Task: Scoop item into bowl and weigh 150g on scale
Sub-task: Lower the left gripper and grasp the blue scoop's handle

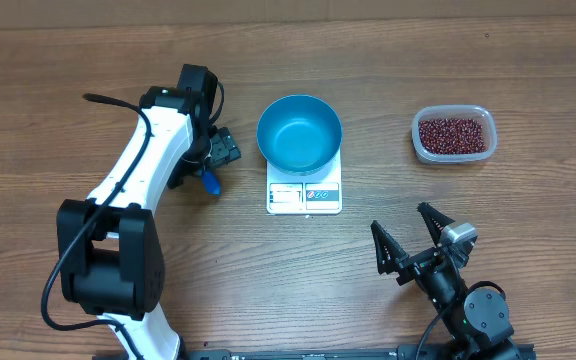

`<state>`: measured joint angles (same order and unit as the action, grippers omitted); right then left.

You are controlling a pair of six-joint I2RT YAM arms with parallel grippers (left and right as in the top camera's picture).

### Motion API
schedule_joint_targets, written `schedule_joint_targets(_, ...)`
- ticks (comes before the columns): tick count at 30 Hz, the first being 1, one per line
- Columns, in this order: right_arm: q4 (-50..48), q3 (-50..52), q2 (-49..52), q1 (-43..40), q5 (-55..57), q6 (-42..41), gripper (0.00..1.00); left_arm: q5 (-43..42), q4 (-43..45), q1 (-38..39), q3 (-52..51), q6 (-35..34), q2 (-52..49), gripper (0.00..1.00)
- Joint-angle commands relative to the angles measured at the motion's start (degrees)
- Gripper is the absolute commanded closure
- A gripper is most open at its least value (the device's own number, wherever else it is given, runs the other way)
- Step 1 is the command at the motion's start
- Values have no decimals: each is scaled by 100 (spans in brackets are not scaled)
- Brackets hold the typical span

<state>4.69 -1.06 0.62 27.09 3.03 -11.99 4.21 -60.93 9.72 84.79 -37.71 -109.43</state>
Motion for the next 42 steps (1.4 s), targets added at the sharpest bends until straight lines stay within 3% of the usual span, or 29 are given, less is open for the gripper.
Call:
schedule_joint_targets(1,-20,61,-46,28,33,2,0,-122,122,-7,83,-7,-168,4)
schedule_joint_targets(12,-20,61,-46,28,33,2,0,177,83,-9,81,-754,-376,7)
schedule_joint_targets(15,-20,61,-46,26,33,2,0,179,280,-20,81,-717,-376,16)
schedule_joint_targets(32,-20,61,-46,26,33,2,0,337,669,-111,-175,-732,-376,17)
schedule_joint_targets(35,-20,61,-46,28,33,2,0,319,761,-111,-326,-730,-376,16)
schedule_joint_targets(38,-20,61,-46,28,33,2,0,313,844,-111,-444,-708,-376,1)
schedule_joint_targets(42,-20,61,-46,28,33,2,0,254,898,-111,-487,-708,-376,0)
